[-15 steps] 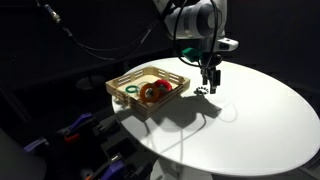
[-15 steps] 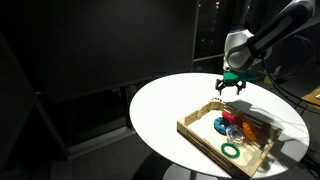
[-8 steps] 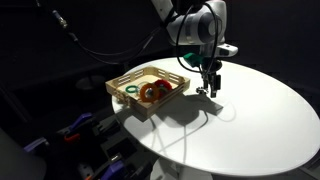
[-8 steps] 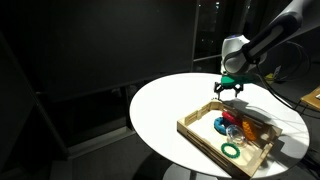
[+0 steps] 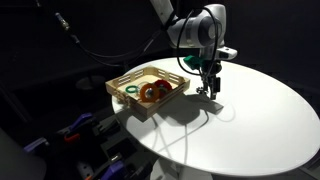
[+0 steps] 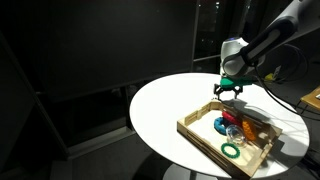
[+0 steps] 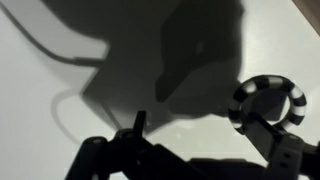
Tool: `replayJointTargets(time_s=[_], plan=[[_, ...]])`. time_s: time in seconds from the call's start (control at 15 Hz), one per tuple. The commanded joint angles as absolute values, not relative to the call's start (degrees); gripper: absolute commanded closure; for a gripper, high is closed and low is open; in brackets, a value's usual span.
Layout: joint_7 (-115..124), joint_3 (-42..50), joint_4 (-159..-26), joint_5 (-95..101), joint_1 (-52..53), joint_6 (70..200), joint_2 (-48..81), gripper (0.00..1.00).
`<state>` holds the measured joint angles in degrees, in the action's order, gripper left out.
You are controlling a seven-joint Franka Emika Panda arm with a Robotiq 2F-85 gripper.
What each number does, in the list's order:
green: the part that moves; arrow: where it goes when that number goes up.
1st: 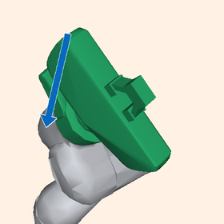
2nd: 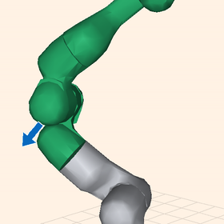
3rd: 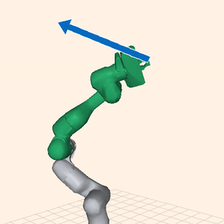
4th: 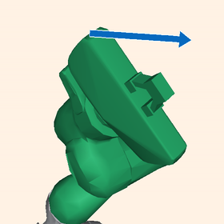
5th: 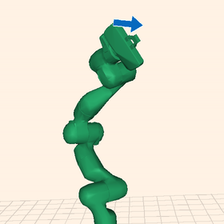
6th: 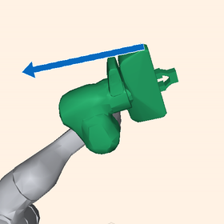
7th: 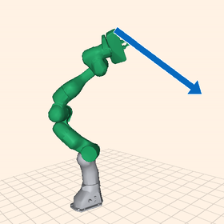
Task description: Move the striped ring forwards then put it in the box
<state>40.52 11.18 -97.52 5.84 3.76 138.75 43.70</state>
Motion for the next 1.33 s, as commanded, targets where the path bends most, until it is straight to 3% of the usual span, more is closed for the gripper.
replayJointTargets(time_s=[0.0,1.27], plan=[[40.6,11.7,-95.5,4.6,4.0,137.3,44.7,0.00],[40.1,13.8,-98.2,5.9,3.7,133.0,42.5,0.00]])
